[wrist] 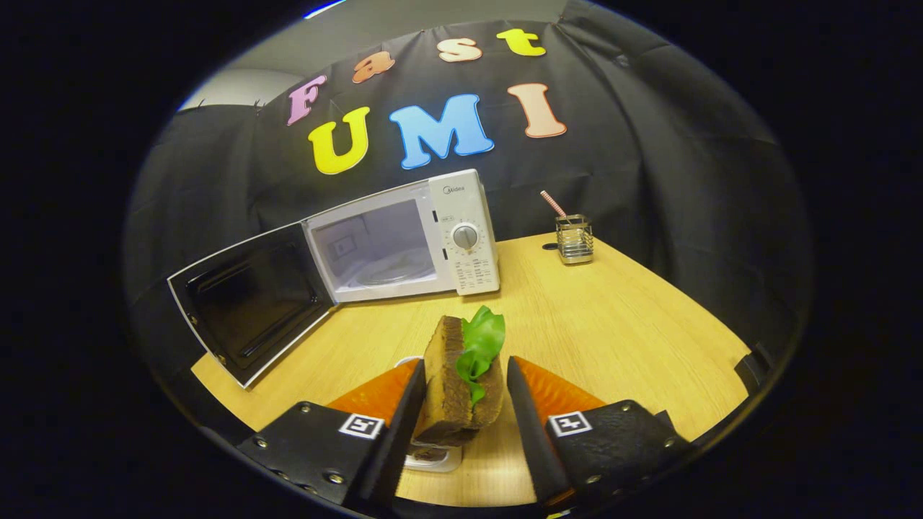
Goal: Open the microwave, put the food inside, and close the microwave door.
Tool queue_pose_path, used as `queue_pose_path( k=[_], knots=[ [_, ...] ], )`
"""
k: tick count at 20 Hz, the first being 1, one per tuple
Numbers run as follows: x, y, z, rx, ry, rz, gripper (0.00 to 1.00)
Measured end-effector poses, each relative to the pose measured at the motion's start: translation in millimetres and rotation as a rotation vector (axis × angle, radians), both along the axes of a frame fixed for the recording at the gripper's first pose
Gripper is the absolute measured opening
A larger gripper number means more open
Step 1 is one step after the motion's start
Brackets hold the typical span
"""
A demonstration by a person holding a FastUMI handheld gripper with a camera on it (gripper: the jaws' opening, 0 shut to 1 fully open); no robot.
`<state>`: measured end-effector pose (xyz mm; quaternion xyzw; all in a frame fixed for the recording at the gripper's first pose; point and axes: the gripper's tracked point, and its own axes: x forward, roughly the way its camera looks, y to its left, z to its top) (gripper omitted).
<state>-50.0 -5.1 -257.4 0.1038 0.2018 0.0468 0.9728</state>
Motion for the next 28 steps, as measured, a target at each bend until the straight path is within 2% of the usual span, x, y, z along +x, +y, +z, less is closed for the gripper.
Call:
queue_pose_path(
  k=[1, 3, 4, 5, 7, 8, 16, 22, 28],
  knots=[
    [-2, 3, 1, 0.014, -0.005, 0.015, 0.55],
    [1, 11, 2, 0.057, -0.005, 0.023, 0.41],
    [1, 10, 3, 0.055, 0.005, 0.022, 0.29],
    [0, 9, 4, 0.064, 0.005, 0.019, 0.22],
    [-2, 14, 6, 0.078, 0.002, 0.027, 0.22],
    [1, 14, 11, 0.09, -0.001, 0.03, 0.16],
    [12, 17, 54, 0.069, -0.104, 0.024, 0.15],
    [33, 20, 86, -0.017, -0.206, -0.01, 0.15],
    [60, 49, 102, -0.054, -0.261, 0.002, 0.15]
  ],
)
